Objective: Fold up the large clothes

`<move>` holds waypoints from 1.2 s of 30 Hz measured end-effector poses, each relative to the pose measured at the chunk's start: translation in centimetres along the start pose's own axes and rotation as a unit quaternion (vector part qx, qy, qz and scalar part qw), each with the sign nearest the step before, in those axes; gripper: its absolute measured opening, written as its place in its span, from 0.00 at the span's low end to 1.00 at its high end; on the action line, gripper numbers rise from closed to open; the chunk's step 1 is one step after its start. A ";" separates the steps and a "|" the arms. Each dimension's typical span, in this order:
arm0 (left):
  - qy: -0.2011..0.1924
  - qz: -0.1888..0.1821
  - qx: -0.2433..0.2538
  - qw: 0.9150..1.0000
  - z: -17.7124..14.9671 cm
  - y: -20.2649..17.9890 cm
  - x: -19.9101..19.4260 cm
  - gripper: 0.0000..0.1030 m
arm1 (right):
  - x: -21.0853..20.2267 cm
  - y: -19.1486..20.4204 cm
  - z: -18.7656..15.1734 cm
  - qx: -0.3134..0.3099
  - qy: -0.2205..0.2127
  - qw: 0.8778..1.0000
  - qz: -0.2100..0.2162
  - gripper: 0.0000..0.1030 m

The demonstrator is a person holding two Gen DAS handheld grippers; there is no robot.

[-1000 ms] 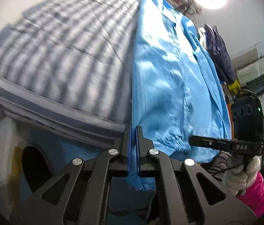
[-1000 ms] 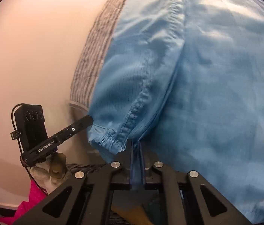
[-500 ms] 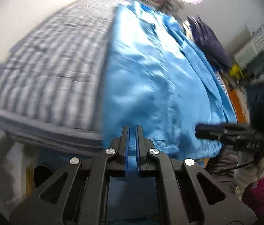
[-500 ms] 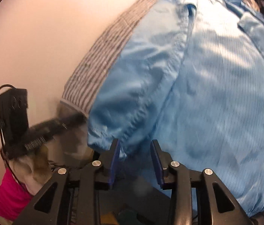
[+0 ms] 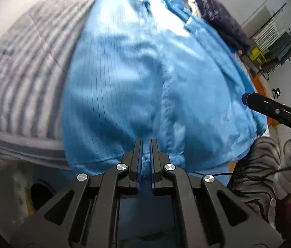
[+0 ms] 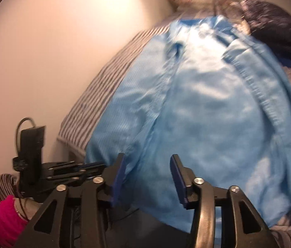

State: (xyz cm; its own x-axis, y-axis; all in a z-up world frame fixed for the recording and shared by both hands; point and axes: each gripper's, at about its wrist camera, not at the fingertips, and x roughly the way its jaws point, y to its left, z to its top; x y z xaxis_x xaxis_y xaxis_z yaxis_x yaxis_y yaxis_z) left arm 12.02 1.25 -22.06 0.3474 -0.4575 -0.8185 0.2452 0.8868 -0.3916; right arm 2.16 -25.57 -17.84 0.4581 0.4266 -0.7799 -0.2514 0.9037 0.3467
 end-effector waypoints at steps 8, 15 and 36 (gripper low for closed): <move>-0.055 -0.014 0.038 0.998 2.4 -3.9 -4.4 0.37 | -4.2 -5.7 0.2 0.035 -0.021 0.997 -0.067 0.53; -0.042 -0.062 0.039 0.996 6.4 -7.7 -4.5 0.50 | -8.5 -11.8 -0.9 0.097 -0.043 0.986 -0.128 0.64; 0.007 -0.079 0.060 0.995 10.2 -12.0 1.7 0.55 | -7.1 -26.7 -3.8 0.302 -0.012 0.950 -0.081 0.15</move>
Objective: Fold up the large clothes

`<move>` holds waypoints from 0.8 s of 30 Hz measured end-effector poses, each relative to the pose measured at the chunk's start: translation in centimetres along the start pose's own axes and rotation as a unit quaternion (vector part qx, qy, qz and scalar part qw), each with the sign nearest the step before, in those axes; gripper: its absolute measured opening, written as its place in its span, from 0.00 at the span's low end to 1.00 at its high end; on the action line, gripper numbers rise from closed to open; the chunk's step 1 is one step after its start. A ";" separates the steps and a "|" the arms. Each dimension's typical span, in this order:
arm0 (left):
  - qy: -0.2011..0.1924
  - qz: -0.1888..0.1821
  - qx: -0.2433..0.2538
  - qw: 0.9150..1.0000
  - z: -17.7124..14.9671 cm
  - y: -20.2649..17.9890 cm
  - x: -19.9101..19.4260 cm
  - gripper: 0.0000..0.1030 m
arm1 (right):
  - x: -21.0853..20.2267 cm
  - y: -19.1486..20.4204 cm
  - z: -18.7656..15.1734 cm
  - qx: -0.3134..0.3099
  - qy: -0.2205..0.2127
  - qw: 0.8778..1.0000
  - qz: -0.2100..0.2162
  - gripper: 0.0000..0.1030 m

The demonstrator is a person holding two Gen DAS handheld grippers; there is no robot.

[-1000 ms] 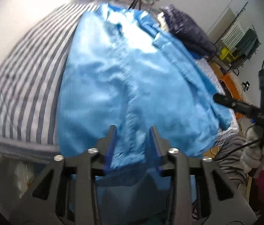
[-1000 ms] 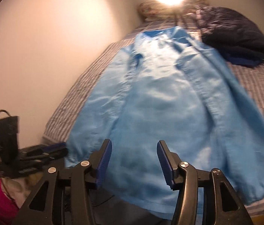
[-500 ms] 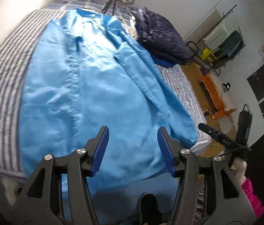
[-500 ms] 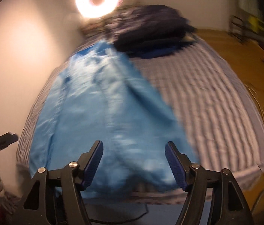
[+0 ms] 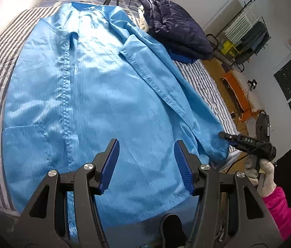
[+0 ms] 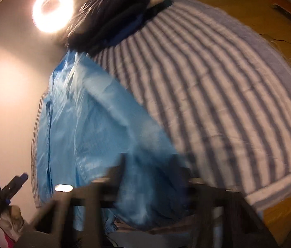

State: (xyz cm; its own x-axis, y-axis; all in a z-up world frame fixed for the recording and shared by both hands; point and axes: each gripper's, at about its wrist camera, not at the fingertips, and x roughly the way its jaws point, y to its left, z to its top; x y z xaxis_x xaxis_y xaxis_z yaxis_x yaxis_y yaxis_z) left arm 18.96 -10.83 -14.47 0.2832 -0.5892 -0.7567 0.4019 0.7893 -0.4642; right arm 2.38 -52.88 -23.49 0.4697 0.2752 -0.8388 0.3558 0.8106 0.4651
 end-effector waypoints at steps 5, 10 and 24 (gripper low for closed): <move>-0.013 -0.003 -0.005 1.000 0.6 0.3 -0.6 0.55 | -1.4 3.7 0.0 -0.047 -0.051 0.998 -0.009 0.00; -0.027 0.005 -0.019 0.999 1.0 1.1 -1.2 0.55 | -4.0 9.5 -1.1 -0.145 -0.118 0.982 -0.024 0.00; -0.075 0.028 -0.096 0.992 1.9 5.2 -3.6 0.55 | 4.9 25.0 -10.7 -0.420 0.006 0.905 0.060 0.01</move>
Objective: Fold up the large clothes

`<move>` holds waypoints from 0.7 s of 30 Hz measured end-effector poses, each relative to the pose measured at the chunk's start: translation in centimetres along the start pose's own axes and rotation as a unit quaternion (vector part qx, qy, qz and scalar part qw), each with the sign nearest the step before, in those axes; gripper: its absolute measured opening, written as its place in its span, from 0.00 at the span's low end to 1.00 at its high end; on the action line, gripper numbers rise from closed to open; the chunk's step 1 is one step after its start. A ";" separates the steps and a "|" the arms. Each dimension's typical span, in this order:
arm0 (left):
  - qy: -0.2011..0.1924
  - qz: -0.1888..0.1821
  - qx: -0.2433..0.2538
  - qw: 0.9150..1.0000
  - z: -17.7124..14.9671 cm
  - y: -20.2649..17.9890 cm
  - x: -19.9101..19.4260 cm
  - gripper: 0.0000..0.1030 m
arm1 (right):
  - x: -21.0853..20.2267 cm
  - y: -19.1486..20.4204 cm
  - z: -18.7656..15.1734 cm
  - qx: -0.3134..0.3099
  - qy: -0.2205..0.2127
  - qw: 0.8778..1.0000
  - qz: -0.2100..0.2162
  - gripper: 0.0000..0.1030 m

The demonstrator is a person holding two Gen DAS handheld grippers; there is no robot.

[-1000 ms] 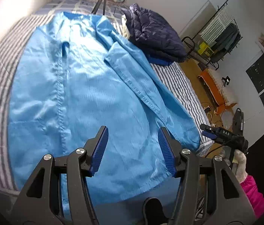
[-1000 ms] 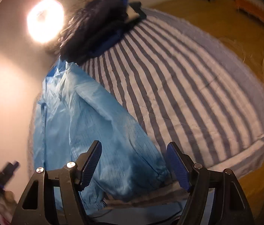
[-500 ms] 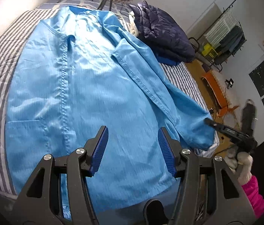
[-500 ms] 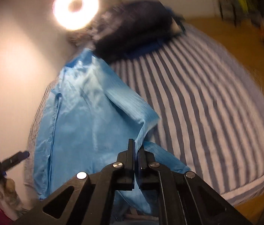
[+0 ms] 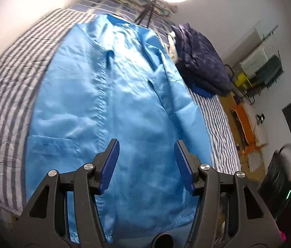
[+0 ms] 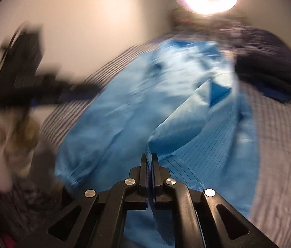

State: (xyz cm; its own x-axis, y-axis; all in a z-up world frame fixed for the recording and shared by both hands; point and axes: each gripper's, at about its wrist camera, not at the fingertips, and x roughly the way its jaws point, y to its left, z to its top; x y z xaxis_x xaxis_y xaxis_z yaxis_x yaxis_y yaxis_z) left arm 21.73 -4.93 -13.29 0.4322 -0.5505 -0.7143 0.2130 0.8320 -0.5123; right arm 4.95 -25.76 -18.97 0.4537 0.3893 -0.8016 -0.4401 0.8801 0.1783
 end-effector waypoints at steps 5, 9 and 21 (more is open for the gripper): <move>0.004 0.016 -0.016 1.000 0.0 1.6 0.2 0.55 | 1.6 2.1 -1.1 -0.041 0.032 0.998 0.028 0.34; 0.026 0.019 -0.017 0.999 -0.7 2.2 1.3 0.55 | -1.5 -1.6 -1.2 0.023 -0.008 0.998 0.059 0.37; 0.090 0.049 0.025 0.994 -2.9 0.7 6.4 0.55 | -1.3 -15.7 5.8 0.110 -0.020 0.990 -0.092 0.38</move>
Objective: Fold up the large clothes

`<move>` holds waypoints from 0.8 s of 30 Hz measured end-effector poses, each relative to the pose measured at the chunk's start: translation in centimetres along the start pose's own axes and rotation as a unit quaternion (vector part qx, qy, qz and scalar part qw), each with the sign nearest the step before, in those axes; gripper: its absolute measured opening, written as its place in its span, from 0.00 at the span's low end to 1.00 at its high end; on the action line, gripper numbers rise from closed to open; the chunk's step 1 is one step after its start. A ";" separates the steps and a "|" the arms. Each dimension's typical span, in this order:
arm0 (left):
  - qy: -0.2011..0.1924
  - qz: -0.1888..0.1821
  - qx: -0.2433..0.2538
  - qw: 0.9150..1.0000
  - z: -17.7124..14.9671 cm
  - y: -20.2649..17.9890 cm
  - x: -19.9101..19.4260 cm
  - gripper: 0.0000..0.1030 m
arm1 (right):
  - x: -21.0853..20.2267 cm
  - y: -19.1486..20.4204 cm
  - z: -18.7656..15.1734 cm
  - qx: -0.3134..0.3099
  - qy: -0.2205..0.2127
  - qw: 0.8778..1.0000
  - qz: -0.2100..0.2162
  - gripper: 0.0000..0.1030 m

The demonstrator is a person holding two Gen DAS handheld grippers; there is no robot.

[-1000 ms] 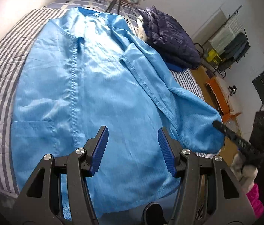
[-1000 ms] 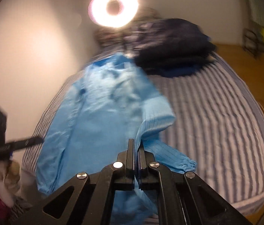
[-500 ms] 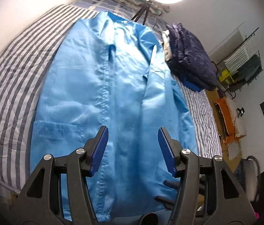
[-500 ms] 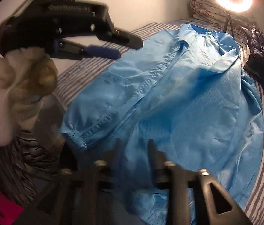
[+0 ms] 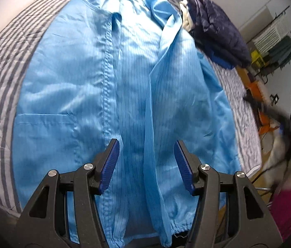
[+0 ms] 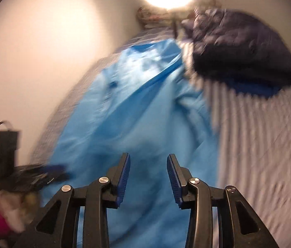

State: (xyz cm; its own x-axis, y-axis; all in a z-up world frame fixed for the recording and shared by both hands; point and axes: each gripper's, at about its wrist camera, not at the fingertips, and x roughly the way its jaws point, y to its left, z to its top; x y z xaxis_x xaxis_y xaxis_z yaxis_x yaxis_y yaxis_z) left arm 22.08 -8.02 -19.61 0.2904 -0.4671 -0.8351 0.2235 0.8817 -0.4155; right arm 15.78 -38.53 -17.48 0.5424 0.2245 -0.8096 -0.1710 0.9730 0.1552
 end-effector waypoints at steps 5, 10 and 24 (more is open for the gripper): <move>0.018 -0.007 -0.025 1.000 0.3 1.2 2.3 0.55 | 4.9 -1.7 3.7 -0.055 0.027 0.996 -0.060 0.38; 0.014 -0.010 -0.030 0.999 1.7 1.7 3.4 0.54 | 7.9 -0.6 6.3 -0.157 0.022 0.983 -0.094 0.44; 0.018 0.036 0.115 0.993 13.5 -3.4 7.9 0.55 | 13.0 -0.9 7.2 -0.228 -0.007 0.970 -0.079 0.44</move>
State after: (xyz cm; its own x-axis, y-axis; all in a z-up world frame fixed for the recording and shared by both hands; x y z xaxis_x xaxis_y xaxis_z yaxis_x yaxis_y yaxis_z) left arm 36.14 -15.58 -19.97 0.2806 -0.3963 -0.8742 0.4113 0.8726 -0.2635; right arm 28.90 -36.07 -24.12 0.6020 0.0792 -0.7945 -0.4296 0.8709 -0.2387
